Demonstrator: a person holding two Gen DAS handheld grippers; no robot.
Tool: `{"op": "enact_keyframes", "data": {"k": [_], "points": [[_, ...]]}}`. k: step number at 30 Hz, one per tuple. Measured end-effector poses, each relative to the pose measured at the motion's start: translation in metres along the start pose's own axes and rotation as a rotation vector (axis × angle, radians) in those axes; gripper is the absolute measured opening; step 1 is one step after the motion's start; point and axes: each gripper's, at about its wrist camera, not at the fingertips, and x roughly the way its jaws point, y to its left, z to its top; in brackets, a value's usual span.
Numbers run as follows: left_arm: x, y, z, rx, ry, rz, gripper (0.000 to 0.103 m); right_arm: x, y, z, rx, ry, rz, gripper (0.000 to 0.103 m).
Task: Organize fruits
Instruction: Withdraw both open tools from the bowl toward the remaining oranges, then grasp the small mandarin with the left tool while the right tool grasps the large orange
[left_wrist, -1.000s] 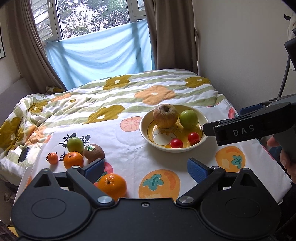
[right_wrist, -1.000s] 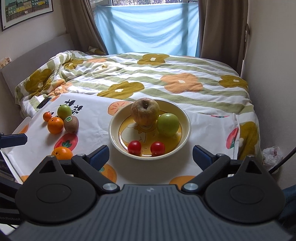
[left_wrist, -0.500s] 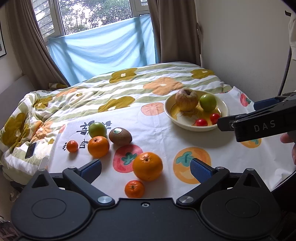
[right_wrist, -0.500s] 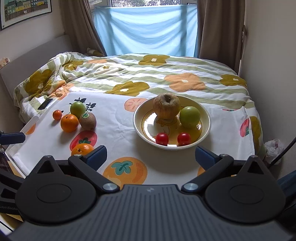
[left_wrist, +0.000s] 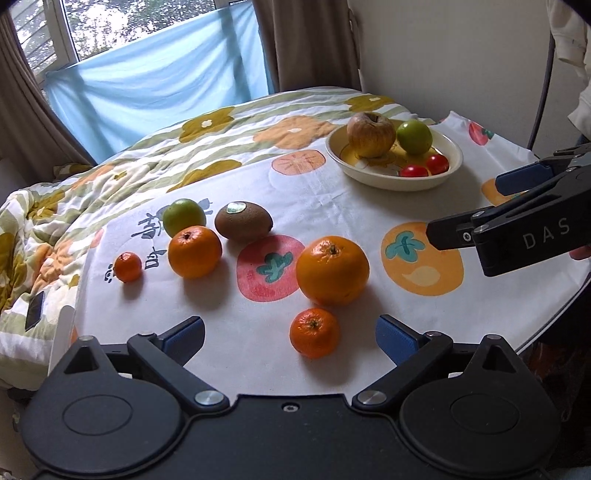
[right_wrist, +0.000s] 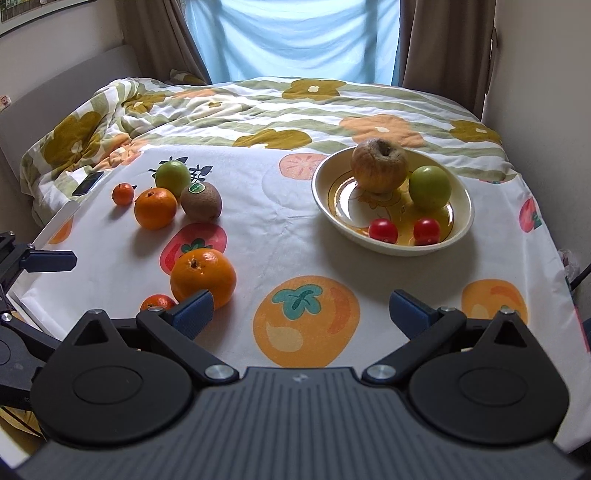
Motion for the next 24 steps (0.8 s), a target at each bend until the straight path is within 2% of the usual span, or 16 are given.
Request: {"op": "enact_keyframes", "data": {"k": [5,10,16,21,23,24], "points": [[0.023,0.001,-0.007,0.055,0.035,-0.055,0.083,0.016,0.014,-0.009,0.026,0.015,0.001,0.103],[0.035,0.002,-0.011,0.077,0.044,-0.088,0.077,0.028,0.021,-0.014,0.065,0.026,0.017,0.103],[0.049,0.002,-0.011,0.078,0.071,-0.121,0.059,0.033,0.025,-0.016,0.072,0.036,0.019,0.103],[0.049,0.003,-0.011,0.073,0.062,-0.138,0.053,0.035,0.028,-0.019,0.074,0.041,0.012,0.103],[0.050,0.002,-0.010,0.070,0.059,-0.155,0.043,0.036,0.029,-0.020,0.076,0.043,0.011,0.103],[0.050,0.002,-0.010,0.070,0.058,-0.159,0.043,0.036,0.030,-0.020,0.076,0.044,0.010,0.103]]}}
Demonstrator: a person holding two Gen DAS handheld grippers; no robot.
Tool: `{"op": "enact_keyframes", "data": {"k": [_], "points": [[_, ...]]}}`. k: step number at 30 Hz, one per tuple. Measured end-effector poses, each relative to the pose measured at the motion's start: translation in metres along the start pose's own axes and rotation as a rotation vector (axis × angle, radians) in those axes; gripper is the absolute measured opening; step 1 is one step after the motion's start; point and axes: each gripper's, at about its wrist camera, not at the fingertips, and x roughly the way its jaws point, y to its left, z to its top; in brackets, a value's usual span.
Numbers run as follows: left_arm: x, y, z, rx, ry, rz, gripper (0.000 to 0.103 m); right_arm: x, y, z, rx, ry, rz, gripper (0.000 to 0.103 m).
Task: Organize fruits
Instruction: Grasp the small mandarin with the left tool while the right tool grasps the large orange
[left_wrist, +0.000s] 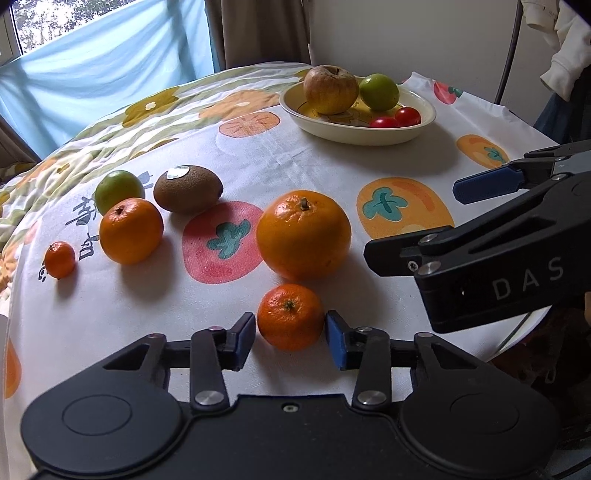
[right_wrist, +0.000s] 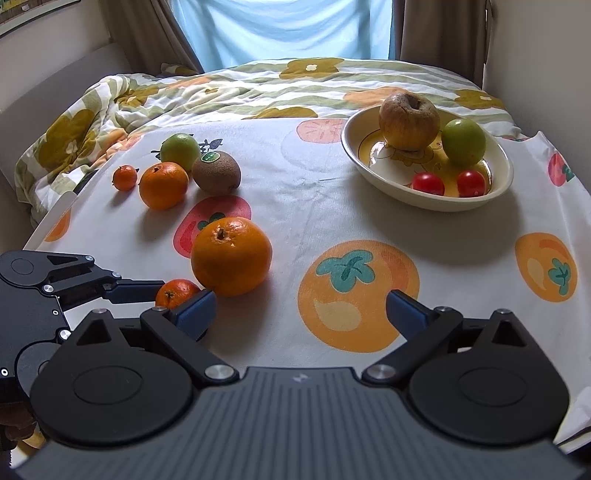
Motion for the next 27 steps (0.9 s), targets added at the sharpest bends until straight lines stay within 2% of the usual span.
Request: {"op": "enact_keyframes", "data": {"k": [5,16,27], "points": [[-0.001,0.001,-0.002,-0.004,-0.005,0.002,0.042,0.002,0.006,0.000,-0.006,-0.001,0.010,0.103],[-0.008,0.012,-0.012,-0.014,0.003,0.058,0.042,0.021,0.026,0.009,-0.034,0.010,0.063,0.101],[-0.012,0.020,-0.016,-0.037,0.010,0.081,0.042,0.044,0.037,0.019,-0.070,0.020,0.087,0.091]]}}
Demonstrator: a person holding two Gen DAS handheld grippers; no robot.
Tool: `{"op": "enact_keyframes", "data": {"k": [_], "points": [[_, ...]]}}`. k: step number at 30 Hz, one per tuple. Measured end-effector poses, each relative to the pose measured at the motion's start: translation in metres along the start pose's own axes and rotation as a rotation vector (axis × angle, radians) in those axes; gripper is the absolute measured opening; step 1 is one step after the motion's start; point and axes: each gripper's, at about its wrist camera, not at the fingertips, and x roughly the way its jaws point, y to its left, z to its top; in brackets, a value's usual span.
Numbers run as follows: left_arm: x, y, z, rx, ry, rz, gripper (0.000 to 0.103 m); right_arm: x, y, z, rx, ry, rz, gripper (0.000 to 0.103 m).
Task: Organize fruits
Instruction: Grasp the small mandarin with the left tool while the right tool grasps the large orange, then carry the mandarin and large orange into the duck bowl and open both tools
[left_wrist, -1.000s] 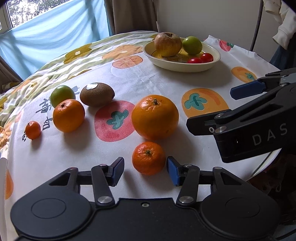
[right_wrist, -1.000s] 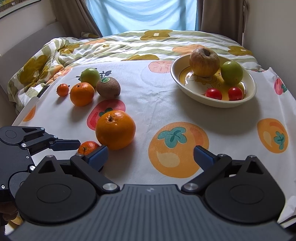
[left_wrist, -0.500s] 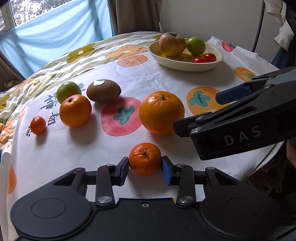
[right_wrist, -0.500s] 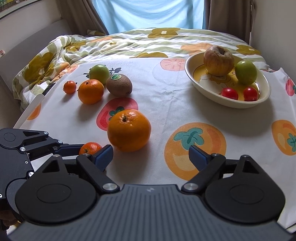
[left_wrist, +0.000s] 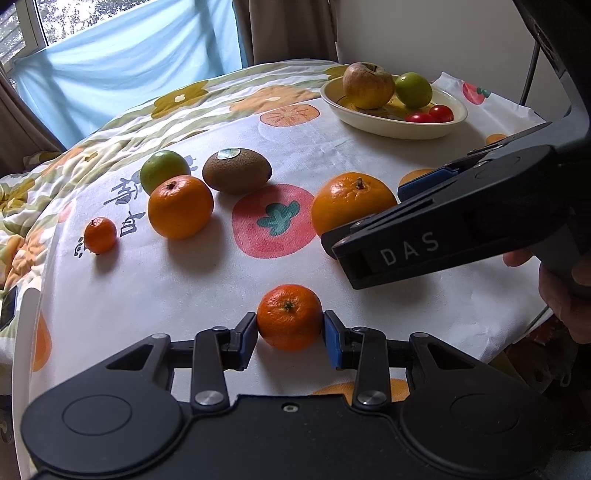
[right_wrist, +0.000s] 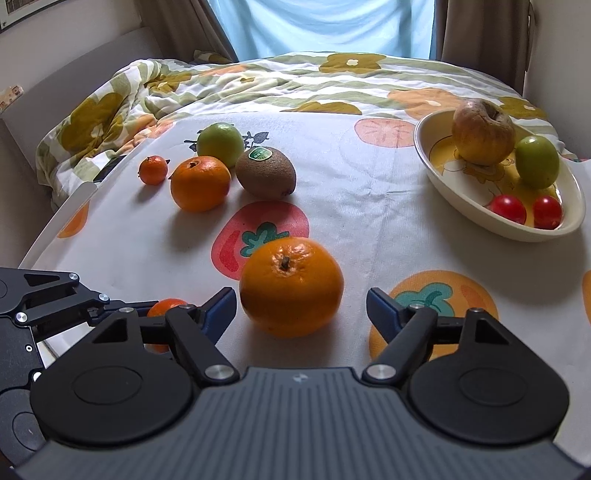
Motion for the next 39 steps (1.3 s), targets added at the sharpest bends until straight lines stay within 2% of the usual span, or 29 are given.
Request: {"op": "enact_keyframes", "data": {"k": [3,4,11,23,32,39], "points": [[-0.001,0.003,0.001,-0.007,0.001,0.008,0.042,0.005,-0.001,0.003,0.001,0.007,0.015,0.083],[-0.001,0.004,0.001,-0.011,0.001,0.011,0.042,0.006,0.000,0.003,-0.001,0.010,0.024,0.078],[-0.013,0.010,0.007,-0.031,-0.012,0.030,0.042,0.000,0.007,0.009,-0.012,0.002,0.047,0.077],[-0.055,0.012,0.037,-0.073,-0.043,0.077,0.042,-0.058,0.004,0.036,-0.016,-0.069,0.067,0.076],[-0.065,-0.008,0.078,-0.108,-0.082,0.072,0.042,-0.098,-0.037,0.054,-0.016,-0.108,0.053,0.076],[-0.057,-0.033,0.120,-0.115,-0.117,0.063,0.042,-0.111,-0.089,0.070,-0.009,-0.118,0.018,0.076]]}}
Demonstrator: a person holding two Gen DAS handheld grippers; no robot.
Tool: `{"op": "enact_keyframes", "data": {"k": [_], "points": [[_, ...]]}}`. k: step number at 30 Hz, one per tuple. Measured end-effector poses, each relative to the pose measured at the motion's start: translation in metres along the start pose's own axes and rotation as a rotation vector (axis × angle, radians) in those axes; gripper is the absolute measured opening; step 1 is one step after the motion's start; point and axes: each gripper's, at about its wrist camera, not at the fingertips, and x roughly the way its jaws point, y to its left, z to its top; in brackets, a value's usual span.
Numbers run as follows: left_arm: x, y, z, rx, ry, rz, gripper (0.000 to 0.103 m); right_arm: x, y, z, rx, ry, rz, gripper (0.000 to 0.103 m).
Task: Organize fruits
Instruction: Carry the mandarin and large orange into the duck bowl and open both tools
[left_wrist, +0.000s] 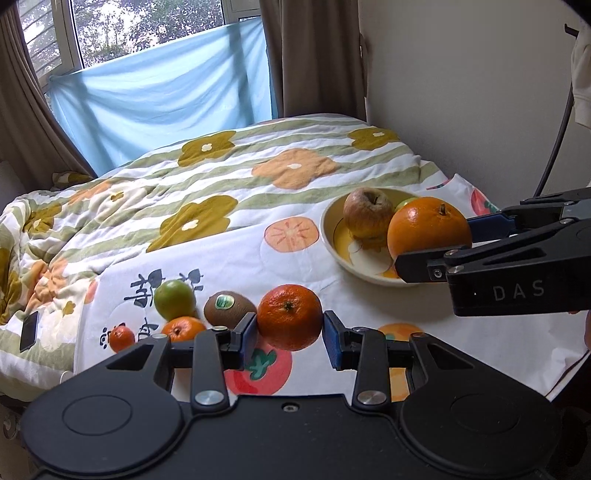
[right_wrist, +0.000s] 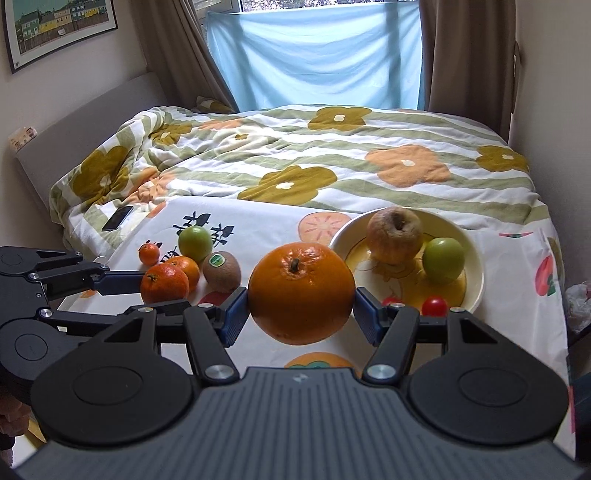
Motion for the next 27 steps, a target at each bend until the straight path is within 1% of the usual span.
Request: {"op": "enact_keyframes", "data": {"k": [6,15,20,27], "points": [[0.024,-0.023,0.029,0.021,-0.005,-0.012,0.042,0.007,-0.044,0.011,0.023,0.006,-0.032,0.076],[0.084,-0.054,0.062,0.070,0.030,-0.030,0.042,0.037,-0.093,0.021,0.059,0.038,-0.041,0.076],[0.119,-0.066,0.068,0.106,0.070,-0.037,0.042,0.056,-0.112,0.023,0.073,0.068,-0.037,0.076],[0.159,-0.083,0.067,0.174,0.131,-0.033,0.042,0.076,-0.130,0.023,0.082,0.102,-0.023,0.076]]}}
